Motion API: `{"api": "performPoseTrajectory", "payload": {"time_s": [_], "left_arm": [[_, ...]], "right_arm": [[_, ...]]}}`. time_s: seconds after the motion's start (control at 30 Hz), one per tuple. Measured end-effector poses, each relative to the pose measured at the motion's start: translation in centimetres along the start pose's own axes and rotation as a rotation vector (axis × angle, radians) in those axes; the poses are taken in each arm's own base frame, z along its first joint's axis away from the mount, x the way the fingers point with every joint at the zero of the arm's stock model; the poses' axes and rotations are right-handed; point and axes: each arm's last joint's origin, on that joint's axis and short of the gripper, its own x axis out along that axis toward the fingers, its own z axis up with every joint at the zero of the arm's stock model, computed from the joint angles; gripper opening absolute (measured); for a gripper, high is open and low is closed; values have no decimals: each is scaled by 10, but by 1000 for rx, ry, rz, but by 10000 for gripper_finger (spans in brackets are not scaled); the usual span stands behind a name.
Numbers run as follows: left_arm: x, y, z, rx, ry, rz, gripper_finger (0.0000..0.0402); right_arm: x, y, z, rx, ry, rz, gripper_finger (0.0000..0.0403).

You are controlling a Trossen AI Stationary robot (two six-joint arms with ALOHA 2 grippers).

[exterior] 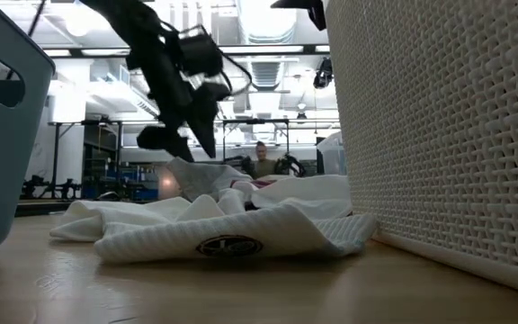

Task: Pick & Place Cloths
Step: Put the grey boxer into the transparent bin

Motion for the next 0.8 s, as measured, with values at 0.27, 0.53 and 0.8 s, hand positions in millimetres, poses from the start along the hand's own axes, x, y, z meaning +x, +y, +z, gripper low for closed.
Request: {"api": "performPoseTrajectory", "payload": {"time_s": [0.27,0.53,0.8], "left_arm": [[25,5,-3,35,110,5,239],[-7,-5,2,154,19,-67,44],[-60,-21,15,175,-180,-172,5]], "right_arm": [[11,-3,-4,19,22,-9,126],[19,-6,-7,21,41,-19,90],[20,-6,-7,18,44,-20,51]]}}
